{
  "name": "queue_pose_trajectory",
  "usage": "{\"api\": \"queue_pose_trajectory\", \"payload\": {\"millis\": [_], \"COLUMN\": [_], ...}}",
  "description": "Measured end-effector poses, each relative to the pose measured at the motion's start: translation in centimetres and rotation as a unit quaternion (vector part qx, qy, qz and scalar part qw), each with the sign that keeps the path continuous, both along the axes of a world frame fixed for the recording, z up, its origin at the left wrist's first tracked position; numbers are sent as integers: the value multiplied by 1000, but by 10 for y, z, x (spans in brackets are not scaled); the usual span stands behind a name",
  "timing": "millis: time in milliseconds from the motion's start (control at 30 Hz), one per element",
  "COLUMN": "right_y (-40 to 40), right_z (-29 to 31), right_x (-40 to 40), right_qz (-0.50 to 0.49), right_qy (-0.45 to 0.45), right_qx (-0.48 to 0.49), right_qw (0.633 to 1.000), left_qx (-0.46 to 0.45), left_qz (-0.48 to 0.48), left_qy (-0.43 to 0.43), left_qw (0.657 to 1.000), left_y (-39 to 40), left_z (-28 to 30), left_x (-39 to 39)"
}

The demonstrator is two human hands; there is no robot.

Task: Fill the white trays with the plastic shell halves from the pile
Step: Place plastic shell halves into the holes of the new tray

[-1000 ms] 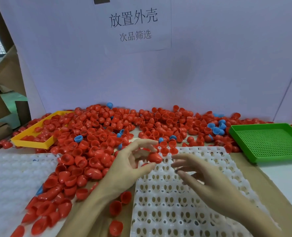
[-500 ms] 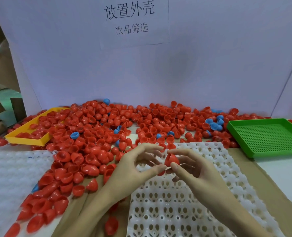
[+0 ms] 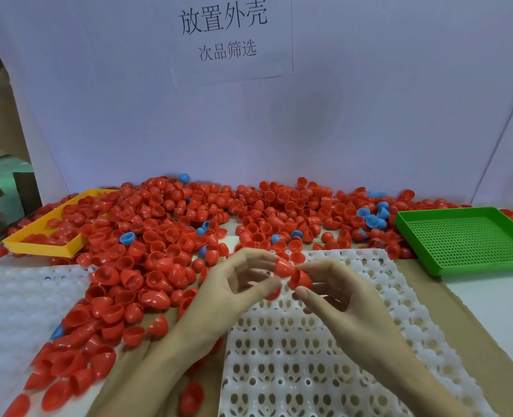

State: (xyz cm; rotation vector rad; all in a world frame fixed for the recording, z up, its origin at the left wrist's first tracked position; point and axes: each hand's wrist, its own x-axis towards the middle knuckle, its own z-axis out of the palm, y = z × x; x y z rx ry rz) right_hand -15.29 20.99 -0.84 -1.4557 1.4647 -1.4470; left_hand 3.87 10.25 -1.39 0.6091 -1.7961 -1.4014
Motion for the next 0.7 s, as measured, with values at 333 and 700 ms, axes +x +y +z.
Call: {"api": "queue_pose_trajectory", "payload": {"millis": [333,700], "right_y": [-2,-20], "right_z": [-2,15], "right_x": [0,6], "right_qz": [6,128], "right_qy": [-65,-101], "right_qx": [26,100], "right_qw": [997,982], "left_qx": [-117,-209], "left_qz": [315,351], "left_qy": [-106,-165], "left_qw": [936,898], "left_y": [-44,-47], "left_z": [-8,-8], "left_x": [35,38]}}
